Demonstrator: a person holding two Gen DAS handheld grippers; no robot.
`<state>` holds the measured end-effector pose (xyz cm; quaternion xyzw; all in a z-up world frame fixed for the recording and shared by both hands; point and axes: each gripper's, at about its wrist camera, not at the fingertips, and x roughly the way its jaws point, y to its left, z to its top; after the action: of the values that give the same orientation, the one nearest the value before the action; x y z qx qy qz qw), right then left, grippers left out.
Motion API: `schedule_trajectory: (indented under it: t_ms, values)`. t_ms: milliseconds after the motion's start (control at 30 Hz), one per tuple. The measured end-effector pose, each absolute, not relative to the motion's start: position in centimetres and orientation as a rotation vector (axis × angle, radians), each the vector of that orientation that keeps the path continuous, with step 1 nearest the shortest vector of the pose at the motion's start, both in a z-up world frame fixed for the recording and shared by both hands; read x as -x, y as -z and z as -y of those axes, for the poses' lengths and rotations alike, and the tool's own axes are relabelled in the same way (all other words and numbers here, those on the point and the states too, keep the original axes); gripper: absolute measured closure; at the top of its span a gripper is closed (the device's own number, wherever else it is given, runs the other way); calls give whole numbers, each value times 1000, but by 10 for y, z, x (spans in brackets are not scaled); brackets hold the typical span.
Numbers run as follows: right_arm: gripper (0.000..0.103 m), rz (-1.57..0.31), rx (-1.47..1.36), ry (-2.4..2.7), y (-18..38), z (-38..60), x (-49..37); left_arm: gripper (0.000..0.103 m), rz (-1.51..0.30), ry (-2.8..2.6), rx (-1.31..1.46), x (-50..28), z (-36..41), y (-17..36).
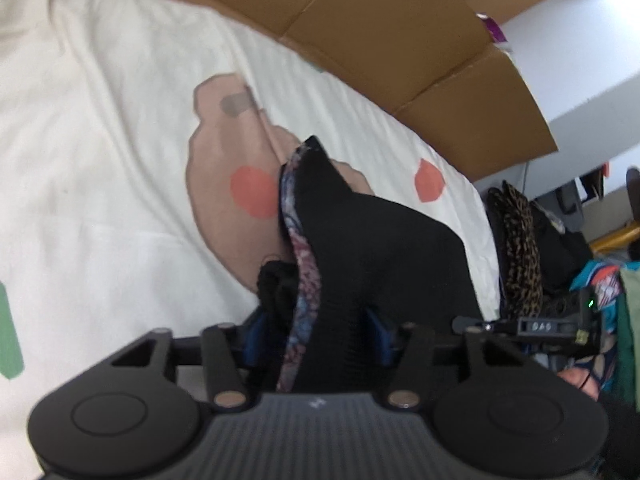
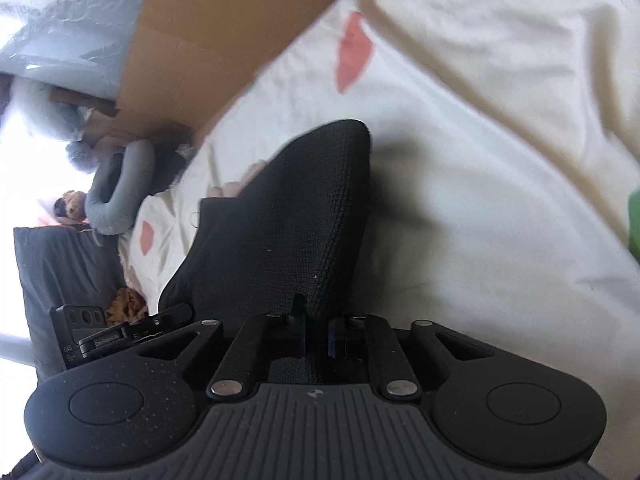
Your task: Fold clothes
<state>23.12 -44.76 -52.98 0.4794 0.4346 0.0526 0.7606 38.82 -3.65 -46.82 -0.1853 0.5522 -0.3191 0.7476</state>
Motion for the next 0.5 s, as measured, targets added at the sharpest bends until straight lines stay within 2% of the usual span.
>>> schedule_trajectory:
  t_ms: [33, 67, 167, 200, 300, 400, 433, 500]
  values:
    - [89, -946, -1058, -114, 532, 448, -231, 39, -1213, 700, 418, -390, 36, 471]
    - [80, -941, -1068, -119, 534, 447, -232, 37, -1219, 702, 433, -392, 34, 473]
    - [64, -926, -1099, -135, 539, 443, -234, 35, -1222, 717, 508, -396, 31, 483]
    - [63, -921, -1109, -140, 541, 442, -235, 35, -1218, 717, 525, -397, 32, 484]
    - [63, -901, -1134, -146, 545, 438, -238, 36, -1208, 720, 562, -399, 35, 489]
    - [63, -888, -1151, -140, 547, 437, -240, 50, -1215, 712, 547, -400, 41, 491]
    - [65, -885, -1154, -137, 548, 436, -241, 55, -1222, 703, 541, -401, 41, 492]
    - [79, -894, -1150, -126, 547, 436, -242, 61, -1236, 690, 530, -402, 42, 491]
